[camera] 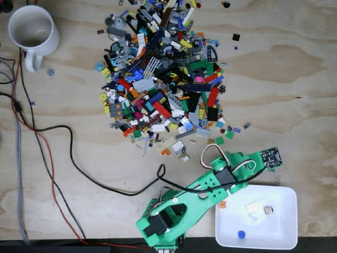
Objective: Find the closest Lego and put it in the bin.
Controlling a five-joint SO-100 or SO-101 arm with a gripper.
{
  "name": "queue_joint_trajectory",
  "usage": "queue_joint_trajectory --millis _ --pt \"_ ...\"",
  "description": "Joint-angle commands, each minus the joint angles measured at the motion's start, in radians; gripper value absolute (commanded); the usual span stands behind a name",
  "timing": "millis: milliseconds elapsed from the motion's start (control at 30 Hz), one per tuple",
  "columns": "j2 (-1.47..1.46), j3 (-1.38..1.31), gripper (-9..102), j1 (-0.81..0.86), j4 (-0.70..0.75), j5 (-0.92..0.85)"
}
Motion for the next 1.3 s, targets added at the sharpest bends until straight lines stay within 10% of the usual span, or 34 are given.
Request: queue_joint_trajectory --millis 0,500,800,1267 --pt "0.126 -0.006 7 0.273 -0.005 -0.132" --pt "0.201 0.238 28 0.37 -0.273 -0.161" --pt "0.236 -0.084 30 -0.077 -0.163 -0.058" --pt "0.451 0.272 29 -0.861 -0.002 0.0"
